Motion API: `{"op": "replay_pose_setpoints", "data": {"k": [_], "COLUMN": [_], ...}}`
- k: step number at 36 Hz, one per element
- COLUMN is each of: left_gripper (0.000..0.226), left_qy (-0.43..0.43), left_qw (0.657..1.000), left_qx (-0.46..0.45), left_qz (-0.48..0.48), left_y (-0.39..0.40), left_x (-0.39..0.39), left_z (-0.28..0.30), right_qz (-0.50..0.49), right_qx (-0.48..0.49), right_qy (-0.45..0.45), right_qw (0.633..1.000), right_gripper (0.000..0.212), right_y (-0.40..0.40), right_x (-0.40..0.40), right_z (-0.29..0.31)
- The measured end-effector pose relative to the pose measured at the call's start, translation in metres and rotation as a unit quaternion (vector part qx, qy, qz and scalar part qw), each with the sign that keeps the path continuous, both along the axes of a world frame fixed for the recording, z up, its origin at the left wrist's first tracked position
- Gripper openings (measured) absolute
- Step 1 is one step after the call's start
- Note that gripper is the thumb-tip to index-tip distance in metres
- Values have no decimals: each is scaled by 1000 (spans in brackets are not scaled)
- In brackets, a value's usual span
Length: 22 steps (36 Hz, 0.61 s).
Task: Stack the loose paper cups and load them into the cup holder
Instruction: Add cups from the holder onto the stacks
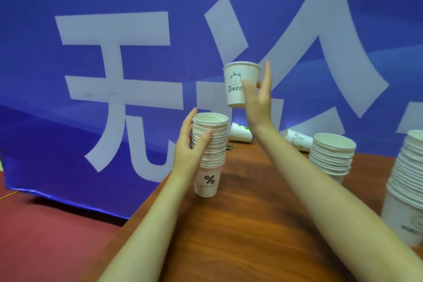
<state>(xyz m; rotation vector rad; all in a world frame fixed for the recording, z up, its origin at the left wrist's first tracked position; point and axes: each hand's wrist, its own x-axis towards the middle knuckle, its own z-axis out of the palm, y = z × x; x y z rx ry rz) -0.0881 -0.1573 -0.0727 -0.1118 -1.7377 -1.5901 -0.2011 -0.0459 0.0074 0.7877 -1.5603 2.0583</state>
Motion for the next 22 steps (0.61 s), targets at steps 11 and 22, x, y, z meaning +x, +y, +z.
{"op": "replay_pose_setpoints", "data": {"k": [11,22], "left_gripper": [56,54], "left_qy": [16,26], "left_qw": [1000,993], "left_qx": [12,110], "left_qz": [-17,28], "left_y": [-2,-22], "left_x": [4,-1], "left_z": [-1,-5], "right_qz": [52,-13], "right_qx": [237,220], "right_qy": [137,41], "right_qw": [960,975], "right_gripper": [50,41], "right_y": [-5,-11], "right_x": [48,9], "right_z": [-34,-98]}}
